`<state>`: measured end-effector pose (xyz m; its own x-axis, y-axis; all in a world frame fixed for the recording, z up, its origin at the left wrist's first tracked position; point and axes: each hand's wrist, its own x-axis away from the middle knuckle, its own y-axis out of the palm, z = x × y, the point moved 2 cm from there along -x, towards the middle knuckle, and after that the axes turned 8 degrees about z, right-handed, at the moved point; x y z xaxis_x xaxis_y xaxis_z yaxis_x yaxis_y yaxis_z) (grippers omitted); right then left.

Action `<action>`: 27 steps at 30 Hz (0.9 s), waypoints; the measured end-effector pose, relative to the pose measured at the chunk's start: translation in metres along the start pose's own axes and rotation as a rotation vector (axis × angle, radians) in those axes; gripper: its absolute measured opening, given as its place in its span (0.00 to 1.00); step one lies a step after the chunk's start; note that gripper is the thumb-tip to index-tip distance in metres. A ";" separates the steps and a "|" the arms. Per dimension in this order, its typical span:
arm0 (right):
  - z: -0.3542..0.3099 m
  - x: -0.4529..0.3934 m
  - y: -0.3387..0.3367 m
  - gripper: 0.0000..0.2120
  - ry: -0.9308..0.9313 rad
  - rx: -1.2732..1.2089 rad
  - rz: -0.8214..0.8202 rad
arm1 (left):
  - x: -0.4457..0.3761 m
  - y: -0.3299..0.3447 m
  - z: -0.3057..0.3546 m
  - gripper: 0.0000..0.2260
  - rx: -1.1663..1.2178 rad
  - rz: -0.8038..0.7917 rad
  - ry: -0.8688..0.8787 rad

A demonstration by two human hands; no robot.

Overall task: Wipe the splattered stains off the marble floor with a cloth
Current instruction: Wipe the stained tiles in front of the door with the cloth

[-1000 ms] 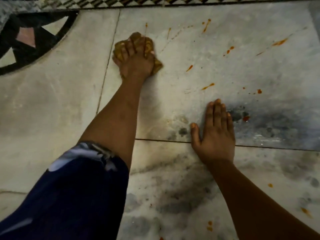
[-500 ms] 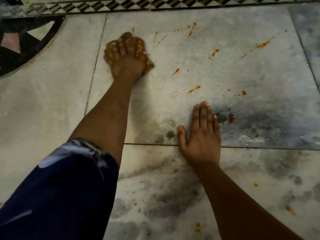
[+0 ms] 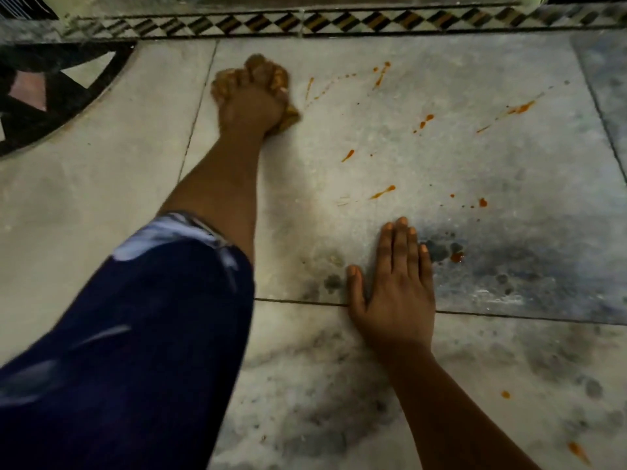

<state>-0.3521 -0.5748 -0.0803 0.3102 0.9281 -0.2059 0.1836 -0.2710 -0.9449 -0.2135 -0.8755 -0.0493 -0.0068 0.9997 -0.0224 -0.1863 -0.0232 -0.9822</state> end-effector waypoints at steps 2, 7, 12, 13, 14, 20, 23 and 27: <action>0.000 0.000 -0.001 0.35 -0.001 0.005 -0.006 | 0.014 0.008 0.031 0.27 0.004 -0.038 0.153; -0.001 -0.001 -0.003 0.35 0.012 -0.003 -0.019 | 0.079 0.003 -0.008 0.31 -0.005 -0.011 0.535; 0.000 -0.001 -0.003 0.34 0.015 -0.001 -0.025 | 0.016 -0.006 -0.034 0.25 -0.020 0.147 -0.009; -0.001 0.000 -0.003 0.34 0.014 -0.005 -0.030 | 0.003 -0.006 -0.023 0.25 0.004 0.122 -0.096; -0.001 -0.001 -0.003 0.34 0.010 -0.007 -0.033 | -0.008 -0.006 -0.008 0.25 0.037 0.080 -0.143; -0.001 0.000 -0.004 0.34 0.014 -0.006 -0.037 | 0.037 0.010 0.062 0.26 0.080 -0.102 0.366; -0.001 -0.001 -0.005 0.34 0.017 -0.009 -0.040 | 0.057 0.013 0.017 0.29 0.019 -0.025 0.477; -0.001 -0.001 -0.003 0.34 0.014 -0.010 -0.039 | 0.002 0.004 -0.016 0.27 0.005 -0.002 0.082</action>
<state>-0.3523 -0.5747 -0.0767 0.3159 0.9343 -0.1651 0.2055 -0.2372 -0.9495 -0.1987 -0.8738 -0.0566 0.0739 0.9966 -0.0358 -0.1912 -0.0210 -0.9813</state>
